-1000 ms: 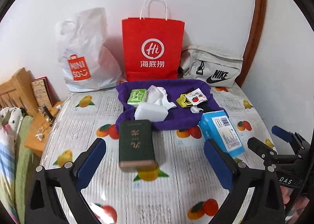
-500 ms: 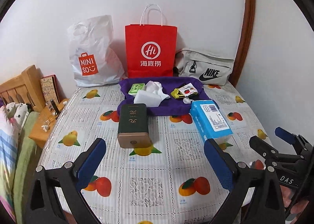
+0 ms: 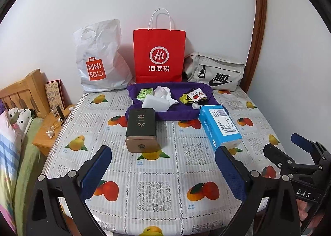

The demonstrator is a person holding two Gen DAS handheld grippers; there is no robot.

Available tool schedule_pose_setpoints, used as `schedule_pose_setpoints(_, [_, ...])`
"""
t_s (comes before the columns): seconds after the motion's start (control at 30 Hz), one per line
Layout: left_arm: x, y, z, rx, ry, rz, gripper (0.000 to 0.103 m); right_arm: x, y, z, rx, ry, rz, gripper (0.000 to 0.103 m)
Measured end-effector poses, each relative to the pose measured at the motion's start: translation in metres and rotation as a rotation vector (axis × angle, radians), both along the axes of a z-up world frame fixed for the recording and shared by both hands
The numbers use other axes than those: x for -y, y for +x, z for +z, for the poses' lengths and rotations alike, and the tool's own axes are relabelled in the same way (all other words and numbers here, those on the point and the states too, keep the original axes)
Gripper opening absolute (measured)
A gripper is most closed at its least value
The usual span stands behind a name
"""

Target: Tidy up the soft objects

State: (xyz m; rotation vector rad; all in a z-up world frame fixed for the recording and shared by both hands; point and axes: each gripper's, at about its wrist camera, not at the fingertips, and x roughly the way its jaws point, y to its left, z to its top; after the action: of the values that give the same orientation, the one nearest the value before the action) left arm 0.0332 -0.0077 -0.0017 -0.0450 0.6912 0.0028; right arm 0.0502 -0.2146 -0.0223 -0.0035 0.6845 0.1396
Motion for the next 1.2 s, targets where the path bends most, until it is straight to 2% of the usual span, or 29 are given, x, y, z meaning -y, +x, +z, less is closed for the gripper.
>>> schedule_pose_setpoints(1.2, [0.0014, -0.0033, -0.0026, -0.006, 0.003, 0.002, 0.101, 0.0, -0.003, 0.0015, 0.004, 0.008, 0.001, 0.103])
